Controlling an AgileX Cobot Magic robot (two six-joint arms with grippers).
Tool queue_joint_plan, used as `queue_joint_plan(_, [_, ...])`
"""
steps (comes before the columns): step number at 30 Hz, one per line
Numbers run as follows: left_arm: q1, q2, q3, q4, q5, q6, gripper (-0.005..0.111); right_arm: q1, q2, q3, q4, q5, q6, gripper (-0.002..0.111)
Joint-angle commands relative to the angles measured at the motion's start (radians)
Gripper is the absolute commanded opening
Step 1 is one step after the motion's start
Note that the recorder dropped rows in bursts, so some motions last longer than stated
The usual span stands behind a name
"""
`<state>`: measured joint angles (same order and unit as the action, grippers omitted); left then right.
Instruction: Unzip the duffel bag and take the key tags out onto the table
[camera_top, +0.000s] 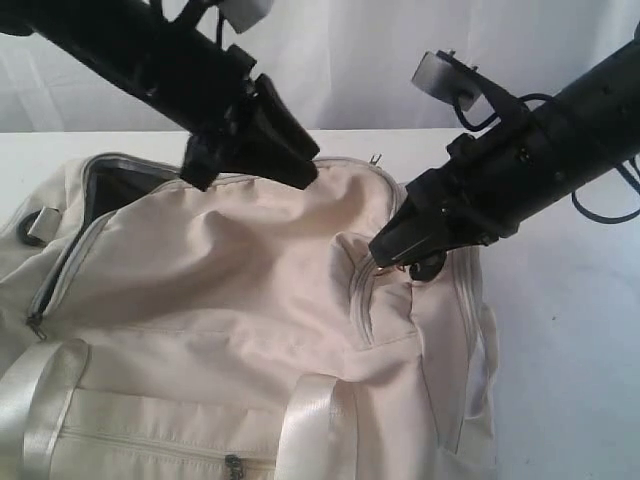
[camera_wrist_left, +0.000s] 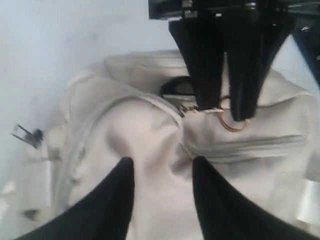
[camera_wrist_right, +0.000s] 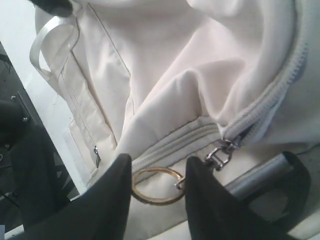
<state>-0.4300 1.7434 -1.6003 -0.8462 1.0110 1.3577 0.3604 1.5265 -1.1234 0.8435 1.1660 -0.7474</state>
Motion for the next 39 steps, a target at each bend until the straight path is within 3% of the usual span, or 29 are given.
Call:
queue_joint_plan(1, [-0.104, -0.007, 0.005, -0.021, -0.263, 0.085, 0.063, 0.009, -0.013, 0.008, -0.008, 0.046, -0.01, 0.0])
queue_joint_plan(5, [-0.197, 0.015, 0.005, 0.059, -0.422, 0.085, 0.064, 0.009, -0.013, 0.008, -0.009, 0.043, -0.01, 0.0])
queue_joint_plan(8, [-0.23, 0.045, 0.005, 0.142, -0.443, 0.052, 0.064, 0.009, -0.013, 0.008, -0.009, 0.043, -0.01, 0.0])
queue_joint_plan(18, [-0.23, 0.07, 0.005, 0.362, -0.45, -0.121, 0.064, 0.009, -0.013, 0.008, -0.045, 0.01, -0.01, 0.0])
queue_joint_plan(28, [-0.23, 0.056, 0.005, 0.53, -0.487, -0.32, 0.064, 0.009, -0.013, 0.008, -0.105, -0.169, 0.022, 0.001])
queue_joint_plan(32, [-0.23, 0.019, -0.013, 0.595, -0.484, -0.47, 0.062, 0.009, -0.013, 0.008, -0.105, -0.193, 0.022, 0.013])
queue_joint_plan(35, [-0.23, 0.021, -0.072, 0.754, -0.441, -0.757, 0.055, 0.009, -0.013, 0.008, -0.105, -0.208, 0.022, 0.03])
queue_joint_plan(37, [-0.23, 0.042, -0.132, 0.873, -0.358, -0.918, 0.054, 0.009, -0.013, 0.008, -0.105, -0.208, 0.022, 0.04])
queue_joint_plan(39, [-0.23, 0.07, -0.197, 0.944, -0.248, -0.966, 0.054, 0.009, -0.013, 0.008, -0.101, -0.201, 0.022, 0.046])
